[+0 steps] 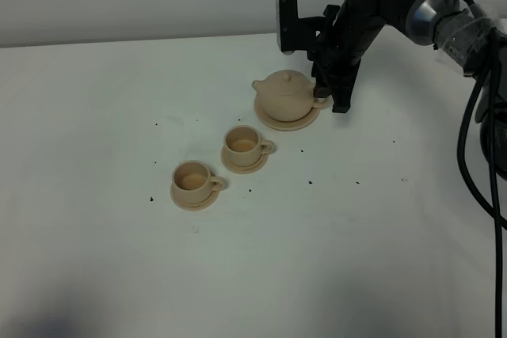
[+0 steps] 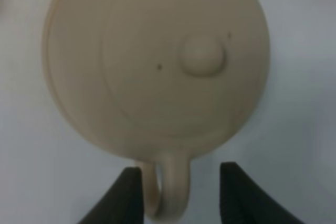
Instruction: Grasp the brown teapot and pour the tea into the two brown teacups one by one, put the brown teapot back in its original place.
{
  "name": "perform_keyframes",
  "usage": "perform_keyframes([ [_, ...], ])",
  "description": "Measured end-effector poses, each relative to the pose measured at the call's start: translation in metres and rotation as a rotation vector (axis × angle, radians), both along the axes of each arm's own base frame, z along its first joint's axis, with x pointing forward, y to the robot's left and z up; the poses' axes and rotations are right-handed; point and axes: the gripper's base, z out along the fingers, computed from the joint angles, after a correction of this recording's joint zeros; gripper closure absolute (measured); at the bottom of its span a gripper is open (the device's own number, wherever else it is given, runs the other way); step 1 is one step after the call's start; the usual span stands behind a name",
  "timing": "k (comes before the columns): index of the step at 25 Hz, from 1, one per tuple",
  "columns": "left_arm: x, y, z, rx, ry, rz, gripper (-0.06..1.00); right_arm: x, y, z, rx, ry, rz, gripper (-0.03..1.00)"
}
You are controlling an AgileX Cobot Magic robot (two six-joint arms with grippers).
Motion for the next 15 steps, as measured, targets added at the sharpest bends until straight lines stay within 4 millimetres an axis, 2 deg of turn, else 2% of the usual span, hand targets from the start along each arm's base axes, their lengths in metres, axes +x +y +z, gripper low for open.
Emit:
perform_keyframes([
  [15, 0.0, 0.0, 0.0, 0.0, 0.0, 0.0, 0.58, 0.0023, 0.0002, -0.0031, -0.003, -0.019, 0.002, 0.6],
])
